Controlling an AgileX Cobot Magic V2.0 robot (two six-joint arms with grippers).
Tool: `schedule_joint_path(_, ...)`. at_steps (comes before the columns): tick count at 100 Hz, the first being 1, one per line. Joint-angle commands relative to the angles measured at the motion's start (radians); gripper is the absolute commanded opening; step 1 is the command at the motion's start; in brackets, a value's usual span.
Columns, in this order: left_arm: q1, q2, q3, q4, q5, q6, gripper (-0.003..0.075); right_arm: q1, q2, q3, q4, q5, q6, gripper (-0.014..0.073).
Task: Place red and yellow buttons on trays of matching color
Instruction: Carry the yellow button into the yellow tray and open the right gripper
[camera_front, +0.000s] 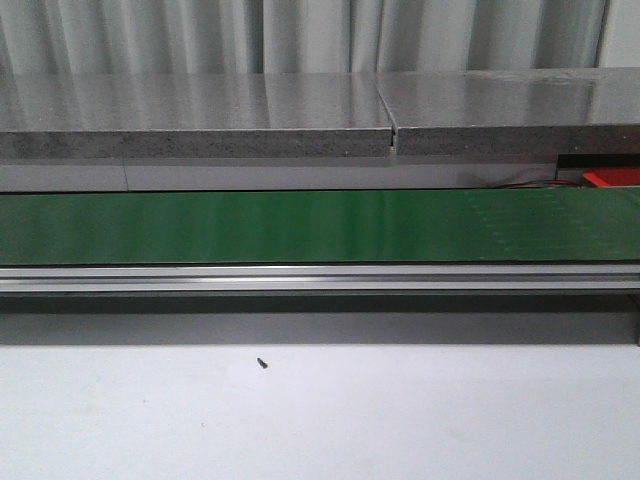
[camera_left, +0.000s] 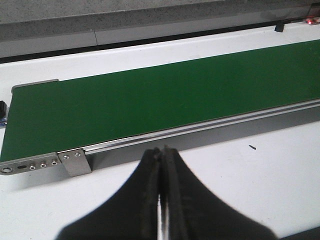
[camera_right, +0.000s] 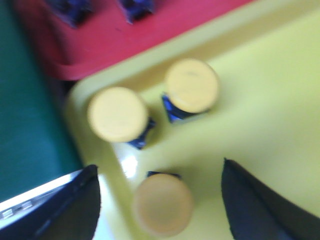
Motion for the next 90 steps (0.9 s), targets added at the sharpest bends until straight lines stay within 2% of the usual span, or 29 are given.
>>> schedule_joint_path(1, -0.009, 0.008, -0.026, -0.018, -0.069, -0.002, -0.0019, 0.052, -0.090, -0.020, -0.016, -0.022, -0.043, 0.0404)
schedule_joint_path(19, -0.009, 0.008, -0.026, -0.018, -0.069, -0.002, -0.0019, 0.169, -0.201, -0.020, 0.057, 0.014, -0.144, 0.0024)
schedule_joint_path(25, -0.009, 0.008, -0.026, -0.018, -0.069, -0.002, -0.0019, 0.199, -0.234, -0.020, 0.079, 0.026, -0.181, -0.0075)
schedule_joint_path(63, -0.009, 0.008, -0.026, -0.018, -0.069, -0.002, -0.0019, 0.377, -0.411, 0.031, 0.175, 0.025, -0.209, -0.0067)
schedule_joint_path(90, -0.009, 0.008, -0.026, -0.018, -0.069, -0.002, -0.0019, 0.399, -0.558, 0.129, 0.214, 0.025, -0.209, -0.0067)
